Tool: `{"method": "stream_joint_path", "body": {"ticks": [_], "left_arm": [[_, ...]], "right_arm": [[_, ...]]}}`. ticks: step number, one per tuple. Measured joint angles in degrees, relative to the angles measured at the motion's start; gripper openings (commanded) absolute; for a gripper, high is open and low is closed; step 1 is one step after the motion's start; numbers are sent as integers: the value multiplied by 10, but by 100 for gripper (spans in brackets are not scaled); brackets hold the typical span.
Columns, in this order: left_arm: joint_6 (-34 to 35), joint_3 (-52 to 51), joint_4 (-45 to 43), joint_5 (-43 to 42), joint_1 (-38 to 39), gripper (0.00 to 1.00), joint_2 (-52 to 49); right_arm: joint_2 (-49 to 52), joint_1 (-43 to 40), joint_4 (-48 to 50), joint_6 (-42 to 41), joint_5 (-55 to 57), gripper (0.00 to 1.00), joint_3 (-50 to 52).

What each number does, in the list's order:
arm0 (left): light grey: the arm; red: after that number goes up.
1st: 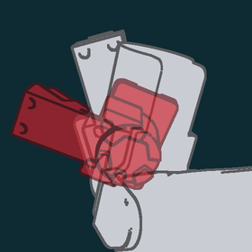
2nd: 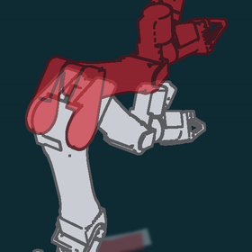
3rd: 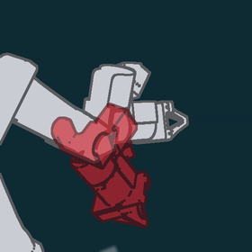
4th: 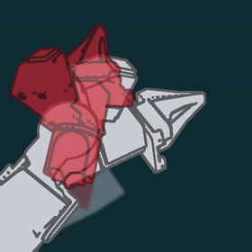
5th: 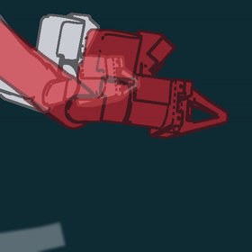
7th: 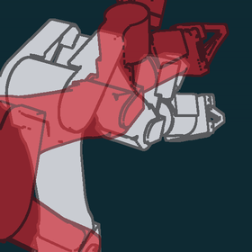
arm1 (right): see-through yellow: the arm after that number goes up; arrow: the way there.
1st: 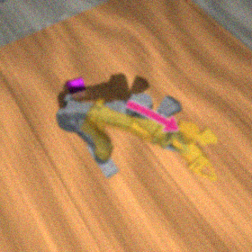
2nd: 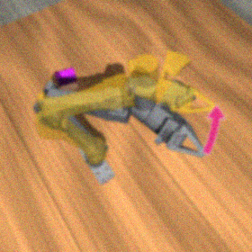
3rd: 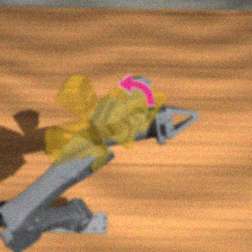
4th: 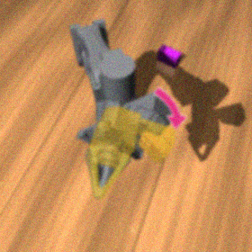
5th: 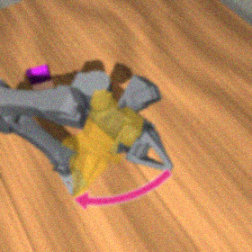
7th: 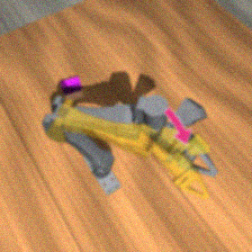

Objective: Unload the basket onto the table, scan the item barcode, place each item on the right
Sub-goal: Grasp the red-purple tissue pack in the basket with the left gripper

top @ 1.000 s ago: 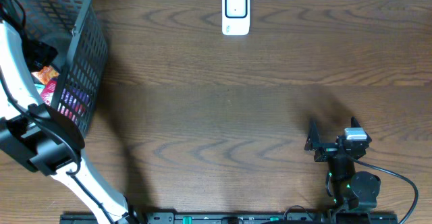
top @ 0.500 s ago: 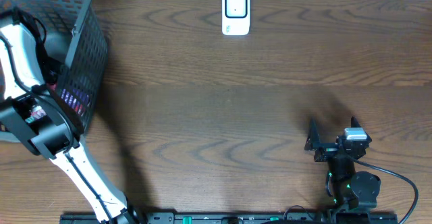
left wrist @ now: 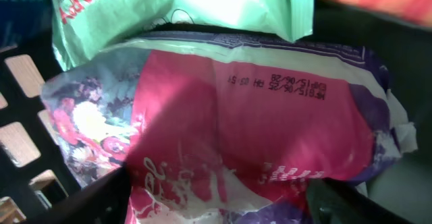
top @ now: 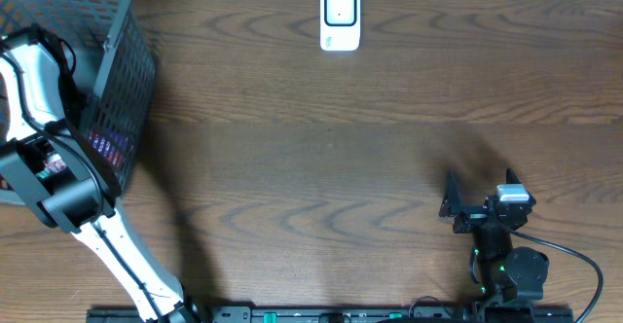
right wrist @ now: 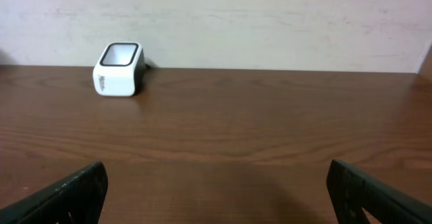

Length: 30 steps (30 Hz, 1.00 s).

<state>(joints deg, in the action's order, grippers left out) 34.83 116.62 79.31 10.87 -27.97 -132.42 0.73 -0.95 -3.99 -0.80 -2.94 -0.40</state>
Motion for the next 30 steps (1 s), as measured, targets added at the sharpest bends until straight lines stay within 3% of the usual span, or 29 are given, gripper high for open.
{"method": "stream_joint_path", "body": {"ticks": [2,6,21,30], "left_arm": [[-2,-4,-1,-3,1,33,0],[-14,-10,1,-3,2,8,0],[-38,-7,12,-1,0,7,19],[-38,-8,-7,-21,0,7,204]], "right_arm": [[0,0,0,0,0,99,0],[0,0,0,0,0,99,0],[0,0,0,0,0,99,0],[0,0,0,0,0,99,0]]}}
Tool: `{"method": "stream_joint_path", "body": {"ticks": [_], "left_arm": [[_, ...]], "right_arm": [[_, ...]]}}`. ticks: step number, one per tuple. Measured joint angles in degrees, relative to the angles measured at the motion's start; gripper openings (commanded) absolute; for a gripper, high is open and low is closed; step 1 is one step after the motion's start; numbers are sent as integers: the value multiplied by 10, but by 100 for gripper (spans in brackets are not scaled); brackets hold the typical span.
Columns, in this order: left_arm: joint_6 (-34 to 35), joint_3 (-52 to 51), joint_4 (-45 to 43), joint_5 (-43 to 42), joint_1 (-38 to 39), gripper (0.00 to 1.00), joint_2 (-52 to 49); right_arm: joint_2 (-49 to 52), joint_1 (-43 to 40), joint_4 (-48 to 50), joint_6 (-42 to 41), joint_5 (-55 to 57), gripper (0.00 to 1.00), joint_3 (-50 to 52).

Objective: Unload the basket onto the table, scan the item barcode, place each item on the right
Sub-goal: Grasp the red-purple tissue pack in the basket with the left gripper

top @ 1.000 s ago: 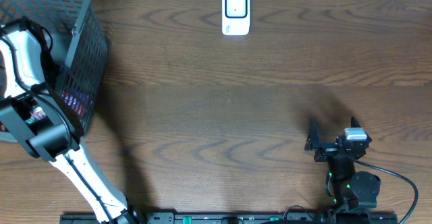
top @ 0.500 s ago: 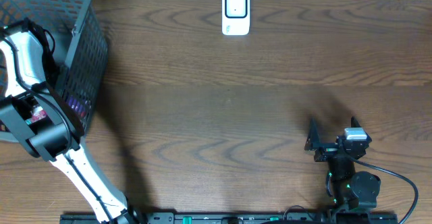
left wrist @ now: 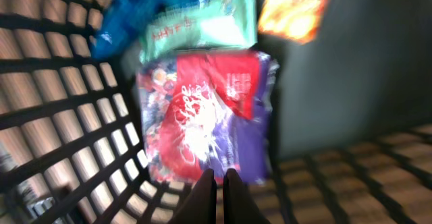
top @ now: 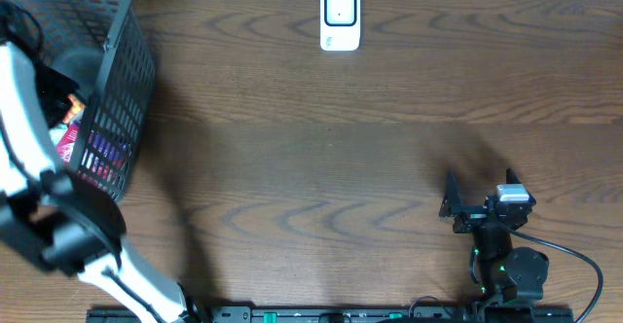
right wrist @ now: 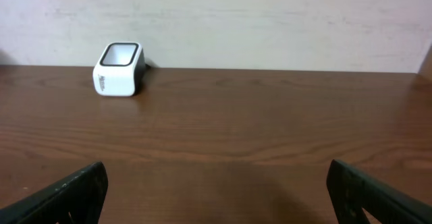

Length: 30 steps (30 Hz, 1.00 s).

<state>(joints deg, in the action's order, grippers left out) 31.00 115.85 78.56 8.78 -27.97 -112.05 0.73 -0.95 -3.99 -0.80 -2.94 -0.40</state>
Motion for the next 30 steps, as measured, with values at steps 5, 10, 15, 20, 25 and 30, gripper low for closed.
{"method": "stream_joint_path", "body": {"ticks": [5,10,15,20,25,30], "left_arm": [[0,1,-20,-18,0,8,121],[-4,3,-21,-24,0,96,187],[-4,-8,-25,-24,0,98,166],[-4,-30,-26,-24,0,98,95],[-4,-35,-28,-24,0,98,13],[-4,-35,-32,-24,0,98,-49]], "right_arm": [[0,0,0,0,0,99,0],[0,0,0,0,0,99,0],[0,0,0,0,0,99,0],[0,0,0,0,0,99,0],[0,0,0,0,0,99,0],[0,0,0,0,0,99,0]]}}
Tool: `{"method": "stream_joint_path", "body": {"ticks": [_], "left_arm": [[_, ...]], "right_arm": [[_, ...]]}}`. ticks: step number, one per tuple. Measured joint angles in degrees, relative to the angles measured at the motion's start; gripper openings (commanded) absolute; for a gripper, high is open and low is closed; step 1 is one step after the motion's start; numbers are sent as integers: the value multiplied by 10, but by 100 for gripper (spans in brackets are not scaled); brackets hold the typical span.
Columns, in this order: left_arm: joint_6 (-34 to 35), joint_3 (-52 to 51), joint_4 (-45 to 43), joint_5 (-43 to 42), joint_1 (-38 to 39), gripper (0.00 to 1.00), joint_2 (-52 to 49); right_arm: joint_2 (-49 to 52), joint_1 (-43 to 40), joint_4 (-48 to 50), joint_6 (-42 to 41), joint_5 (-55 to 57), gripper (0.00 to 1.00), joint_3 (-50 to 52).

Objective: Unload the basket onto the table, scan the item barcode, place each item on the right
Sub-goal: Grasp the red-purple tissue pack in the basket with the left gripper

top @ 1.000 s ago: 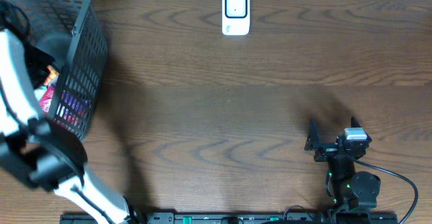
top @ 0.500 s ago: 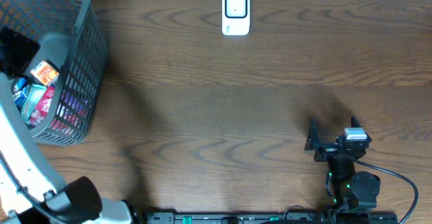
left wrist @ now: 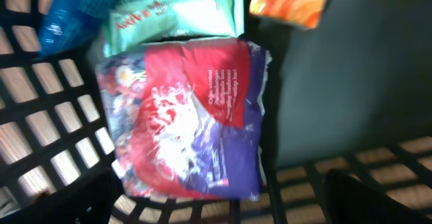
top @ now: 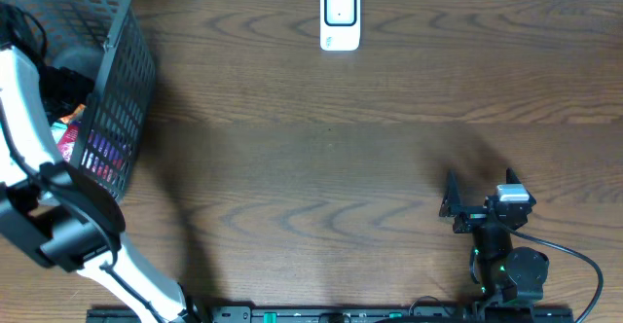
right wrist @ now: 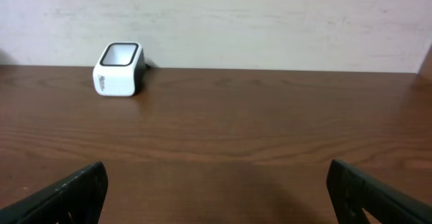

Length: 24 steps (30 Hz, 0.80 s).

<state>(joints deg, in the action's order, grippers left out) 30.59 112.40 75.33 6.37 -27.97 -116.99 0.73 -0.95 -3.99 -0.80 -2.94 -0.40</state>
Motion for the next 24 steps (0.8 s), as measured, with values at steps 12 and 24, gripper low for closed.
{"method": "stream_joint_path", "body": {"ticks": [12,24], "left_arm": [[-1,0,5,0,0,75,-119],[-9,-1,20,29,0,7,-136]], "right_arm": [[0,0,0,0,0,99,0],[0,0,0,0,0,99,0]]}}
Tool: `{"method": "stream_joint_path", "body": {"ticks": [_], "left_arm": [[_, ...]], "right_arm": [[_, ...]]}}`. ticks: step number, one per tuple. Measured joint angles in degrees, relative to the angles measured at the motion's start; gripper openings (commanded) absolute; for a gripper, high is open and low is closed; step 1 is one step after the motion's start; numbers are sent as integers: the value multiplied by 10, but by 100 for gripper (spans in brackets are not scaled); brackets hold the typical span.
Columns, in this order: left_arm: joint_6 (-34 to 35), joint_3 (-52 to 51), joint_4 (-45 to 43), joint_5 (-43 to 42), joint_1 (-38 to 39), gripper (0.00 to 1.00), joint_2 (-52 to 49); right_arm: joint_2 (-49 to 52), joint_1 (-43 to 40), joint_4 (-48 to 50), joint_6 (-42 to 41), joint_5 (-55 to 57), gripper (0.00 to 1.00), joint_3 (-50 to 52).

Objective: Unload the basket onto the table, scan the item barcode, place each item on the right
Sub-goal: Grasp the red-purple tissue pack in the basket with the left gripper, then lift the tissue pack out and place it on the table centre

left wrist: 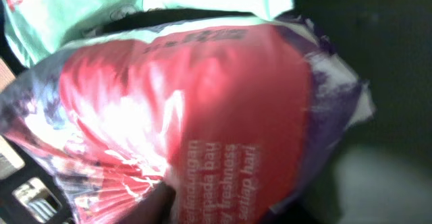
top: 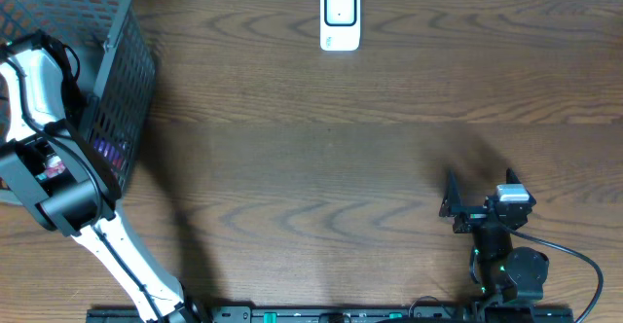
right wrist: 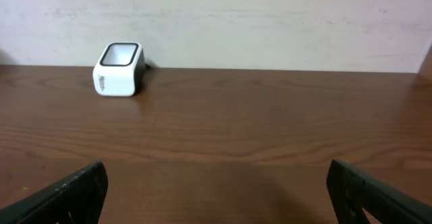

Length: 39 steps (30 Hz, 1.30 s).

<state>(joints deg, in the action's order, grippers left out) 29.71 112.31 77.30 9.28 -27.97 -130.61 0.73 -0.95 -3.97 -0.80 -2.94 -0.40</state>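
Observation:
A red and purple snack packet [left wrist: 202, 109] fills the left wrist view, lying in the black mesh basket [top: 127, 60] at the table's far left. My left gripper [left wrist: 216, 207] is down on it: one dark finger [left wrist: 156, 202] presses into the wrapper and the other is hidden under it. No barcode shows on the packet. The white scanner [top: 340, 17] stands at the back middle, also in the right wrist view [right wrist: 119, 69]. My right gripper [top: 448, 195] rests open near the front right, holding nothing.
A mint-green packet [left wrist: 81, 8] lies just behind the red one in the basket. The basket's mesh wall [top: 136, 89] stands between the left arm [top: 39, 80] and the brown wooden table [top: 321, 158].
My left gripper was open and higher above the red packet; now it is down on the packet with a finger closed into the wrapper. The right arm has not moved.
My left gripper was open close over the red packet. Then it was raised and shut with nothing in it, the packet still lying in the basket. Then it stood open above the packet, and now it is down gripping it. The right arm stayed still throughout.

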Motion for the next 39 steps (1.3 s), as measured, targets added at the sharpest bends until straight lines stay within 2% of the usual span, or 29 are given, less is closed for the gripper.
{"method": "stream_joint_path", "body": {"ticks": [14,18,25,29,33,39], "left_arm": [[-13,18,38,-2,0,7,17],[-13,19,18,-4,0,7,95],[-13,37,-36,-13,0,7,297],[-19,40,-69,-63,0,7,390],[-47,40,-107,-157,14,7,462],[-82,40,-132,-283,133,7,528]], "right_arm": [[0,0,0,0,0,99,0],[0,0,0,0,0,99,0],[0,0,0,0,0,99,0],[0,0,0,0,0,99,0],[0,0,0,0,0,99,0],[0,0,0,0,0,99,0]]}}
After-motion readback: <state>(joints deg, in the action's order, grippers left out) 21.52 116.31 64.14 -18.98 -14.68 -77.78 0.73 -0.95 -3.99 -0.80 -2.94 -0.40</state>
